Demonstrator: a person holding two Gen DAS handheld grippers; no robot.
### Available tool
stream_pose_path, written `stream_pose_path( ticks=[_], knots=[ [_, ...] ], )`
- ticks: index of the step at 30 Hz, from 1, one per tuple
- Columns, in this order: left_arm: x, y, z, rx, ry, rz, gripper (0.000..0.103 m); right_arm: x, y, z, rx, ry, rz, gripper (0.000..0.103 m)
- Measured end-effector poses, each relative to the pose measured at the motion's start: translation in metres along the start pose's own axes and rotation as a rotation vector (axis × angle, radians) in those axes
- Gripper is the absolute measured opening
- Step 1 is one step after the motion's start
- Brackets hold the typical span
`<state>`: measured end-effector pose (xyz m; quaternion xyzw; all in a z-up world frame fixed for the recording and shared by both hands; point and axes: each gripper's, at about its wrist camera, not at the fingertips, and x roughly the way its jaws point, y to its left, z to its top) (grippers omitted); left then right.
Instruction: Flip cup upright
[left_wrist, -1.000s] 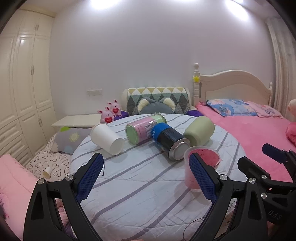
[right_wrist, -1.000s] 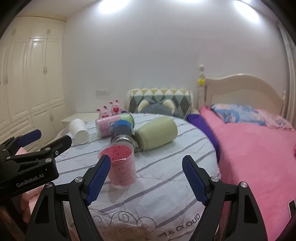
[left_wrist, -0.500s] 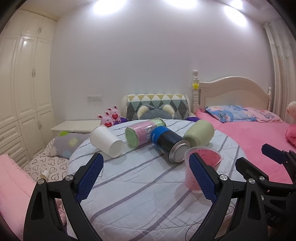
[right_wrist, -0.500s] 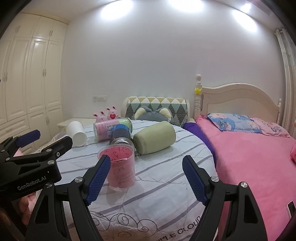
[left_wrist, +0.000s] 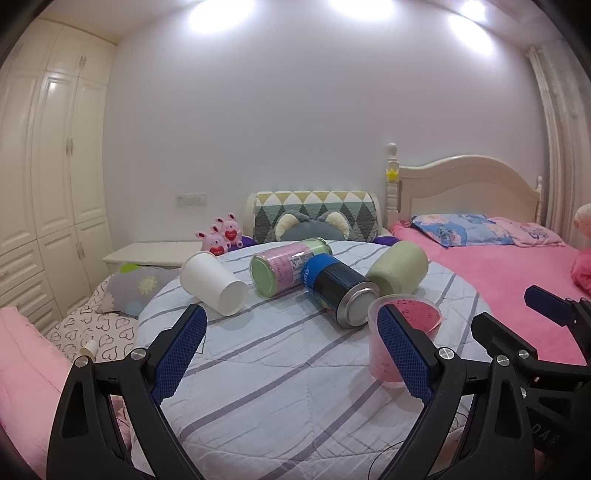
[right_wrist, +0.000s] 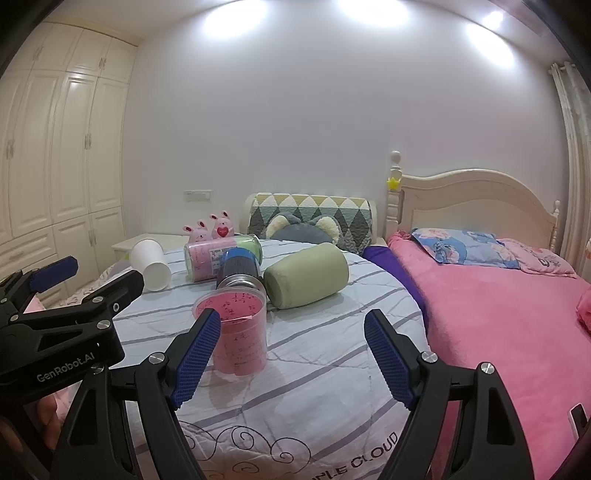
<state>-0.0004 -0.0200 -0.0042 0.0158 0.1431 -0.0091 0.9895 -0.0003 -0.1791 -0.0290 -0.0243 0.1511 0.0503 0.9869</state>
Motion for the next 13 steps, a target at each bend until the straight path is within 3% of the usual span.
stream_pose_path(
  ticks=[13],
  knots=[
    [0.0033, 0.0, -0.0007, -0.003, -0.004, 0.028, 0.098, 0.0037, -0.002, -0.0006, 0.0, 0.018, 0.0, 0.082]
  ],
)
